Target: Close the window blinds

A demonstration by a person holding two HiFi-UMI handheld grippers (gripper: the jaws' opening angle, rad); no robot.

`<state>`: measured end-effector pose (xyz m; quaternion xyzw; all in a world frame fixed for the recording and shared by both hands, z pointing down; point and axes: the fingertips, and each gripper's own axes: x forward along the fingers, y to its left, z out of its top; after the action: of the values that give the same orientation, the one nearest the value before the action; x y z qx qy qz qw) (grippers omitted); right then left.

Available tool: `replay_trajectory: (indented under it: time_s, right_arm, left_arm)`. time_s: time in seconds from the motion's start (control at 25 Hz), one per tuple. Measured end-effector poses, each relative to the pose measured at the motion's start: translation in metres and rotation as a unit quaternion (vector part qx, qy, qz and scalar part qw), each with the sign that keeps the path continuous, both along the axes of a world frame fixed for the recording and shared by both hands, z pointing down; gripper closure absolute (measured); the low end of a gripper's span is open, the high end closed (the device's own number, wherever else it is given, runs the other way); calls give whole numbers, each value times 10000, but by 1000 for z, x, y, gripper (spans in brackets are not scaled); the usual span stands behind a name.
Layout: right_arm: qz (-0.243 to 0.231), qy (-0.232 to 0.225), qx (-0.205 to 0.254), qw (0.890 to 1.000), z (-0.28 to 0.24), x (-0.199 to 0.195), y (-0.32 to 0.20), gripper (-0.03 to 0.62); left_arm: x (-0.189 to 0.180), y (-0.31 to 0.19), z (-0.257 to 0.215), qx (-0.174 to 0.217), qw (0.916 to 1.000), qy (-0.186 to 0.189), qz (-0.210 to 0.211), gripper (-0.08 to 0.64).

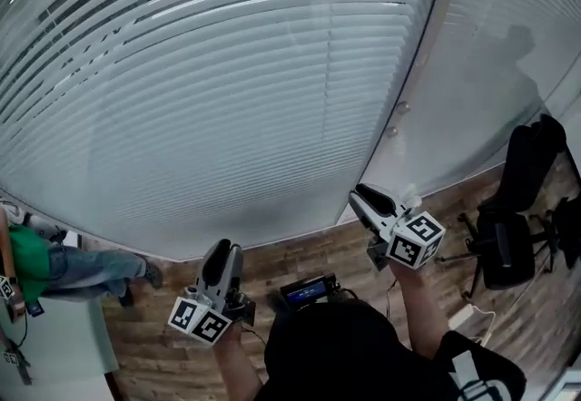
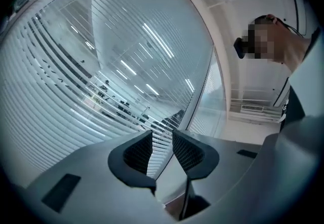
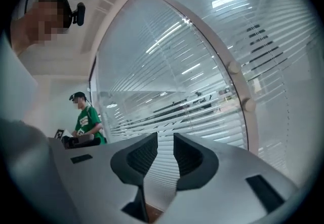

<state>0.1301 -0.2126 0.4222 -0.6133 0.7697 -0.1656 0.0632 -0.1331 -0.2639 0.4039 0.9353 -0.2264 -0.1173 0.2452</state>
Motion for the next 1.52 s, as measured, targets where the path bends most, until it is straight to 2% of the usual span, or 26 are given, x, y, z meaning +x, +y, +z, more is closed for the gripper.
replay_trajectory:
  time_s: [0.12, 0.2, 0.32, 0.48, 0.64, 0.84, 0.96, 1.08, 1.32, 1.36, 1.44, 1.52]
  right_arm:
    - [659, 357, 30, 9972, -19, 20, -13, 501]
    - [1082, 762, 17, 9912, -32, 32, -12, 491]
    - [1645, 1457, -28, 9755, -50, 52, 0, 470]
    - [2131, 2213, -188, 9515, -44, 82, 10, 457]
    - [2455, 3053, -255, 9197, -63, 110, -4, 449]
    - [2532, 4465, -453, 8570, -95, 140, -33, 449]
    - [2366, 4951, -496, 8345, -94, 146, -51, 449]
    - [2288, 5206, -505, 8210, -88, 153, -59, 449]
    - [2448, 5582, -541, 7909, -83, 154, -57, 449]
    - [2468, 5573, -547, 7909, -84, 153, -58, 449]
    - [2462, 5447, -546, 7998, -84, 151, -61, 449]
    - [2502, 5385, -578, 8025, -84, 155, -62, 449]
  left_arm:
    - [1, -19, -17, 118, 9995, -102, 266, 425]
    - [1, -25, -20, 124, 9990, -105, 412, 426]
    - [6, -28, -14, 16, 9977, -94, 664, 425]
    - [16, -29, 4, -94, 9971, -87, 747, 426]
    - [24, -42, 1, -119, 9979, -234, 600, 425]
    - [42, -57, -13, -155, 9981, -422, 416, 425]
    - [52, -59, -14, -145, 9981, -515, 303, 426]
    - [65, -53, -13, -103, 9977, -626, 243, 425]
    - [80, -57, -7, -89, 9971, -681, 326, 426]
    - [80, -60, -9, -73, 9970, -683, 352, 426]
    - [79, -64, -14, -8, 9970, -671, 390, 425]
    - [80, -68, -15, 17, 9970, -645, 423, 426]
